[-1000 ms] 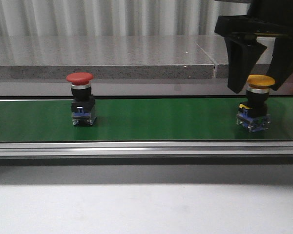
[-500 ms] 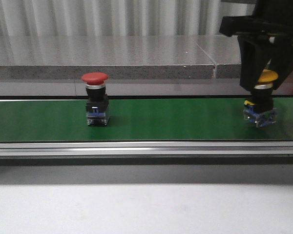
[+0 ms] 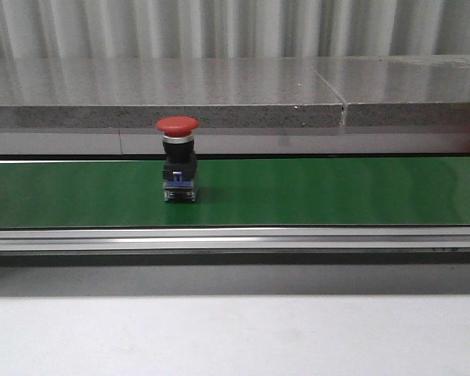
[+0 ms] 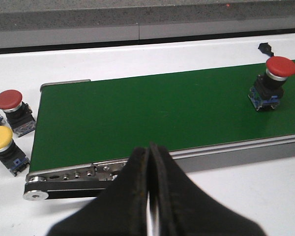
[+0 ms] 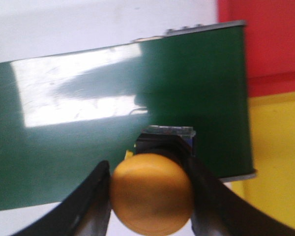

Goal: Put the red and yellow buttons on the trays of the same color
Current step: 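Lower the yellow button into the yellow tray and release, then move the right gripper back above the red button on the belt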

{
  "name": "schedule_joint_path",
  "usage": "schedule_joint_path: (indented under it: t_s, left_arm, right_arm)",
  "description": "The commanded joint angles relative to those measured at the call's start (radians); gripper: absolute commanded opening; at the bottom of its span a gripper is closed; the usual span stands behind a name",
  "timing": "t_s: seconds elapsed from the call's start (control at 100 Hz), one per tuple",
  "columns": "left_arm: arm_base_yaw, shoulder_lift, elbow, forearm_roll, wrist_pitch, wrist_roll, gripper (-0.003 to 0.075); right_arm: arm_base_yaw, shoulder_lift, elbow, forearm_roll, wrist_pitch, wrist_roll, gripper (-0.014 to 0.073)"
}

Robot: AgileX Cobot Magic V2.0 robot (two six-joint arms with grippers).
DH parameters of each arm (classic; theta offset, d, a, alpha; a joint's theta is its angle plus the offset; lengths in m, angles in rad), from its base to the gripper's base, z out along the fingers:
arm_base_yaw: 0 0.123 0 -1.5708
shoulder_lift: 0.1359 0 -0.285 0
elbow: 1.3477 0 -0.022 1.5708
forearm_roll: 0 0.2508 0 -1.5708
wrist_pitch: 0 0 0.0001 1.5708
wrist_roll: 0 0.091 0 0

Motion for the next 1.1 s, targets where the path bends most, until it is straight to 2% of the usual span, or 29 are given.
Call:
schedule_joint_path:
  t_s: [0.0,0.23,0.44,0.62,0.84,1.09]
  left_arm:
    - [-0.007,0.005,-0.026,-0.019,-0.069,0.002,-0.0021]
    - [-0.007,0.005,-0.026,-0.019,-0.069,0.002,-0.0021]
    - [-0.007,0.005,-0.026,-0.019,-0.069,0.002,-0.0021]
    - [-0.007,0.005,-0.026,-0.019,-0.069,0.002,-0.0021]
    - [-0.007,0.005,-0.026,-0.019,-0.069,0.002,-0.0021]
    - [-0.007,0.005,-0.026,-0.019,-0.069,0.002,-0.0021]
  right_arm:
    - [-0.095,-0.047,-0.021,-0.029,-0.01,0.003,0.0148]
    - [-0.316,-0.047,0.037,-0.023,-0.052,0.003,0.0148]
    - [-0.424,-0.043,0.157,-0.001,-0.193,0.003,0.0148]
    - [-0.437,-0.01,0.226,0.061,-0.294,0.002,0.0148]
    - [-0.434,0.076,0.232,0.103,-0.38,0.002,0.0148]
    - [-0.412,0.167,0.232,0.128,-0.401,-0.002,0.0148]
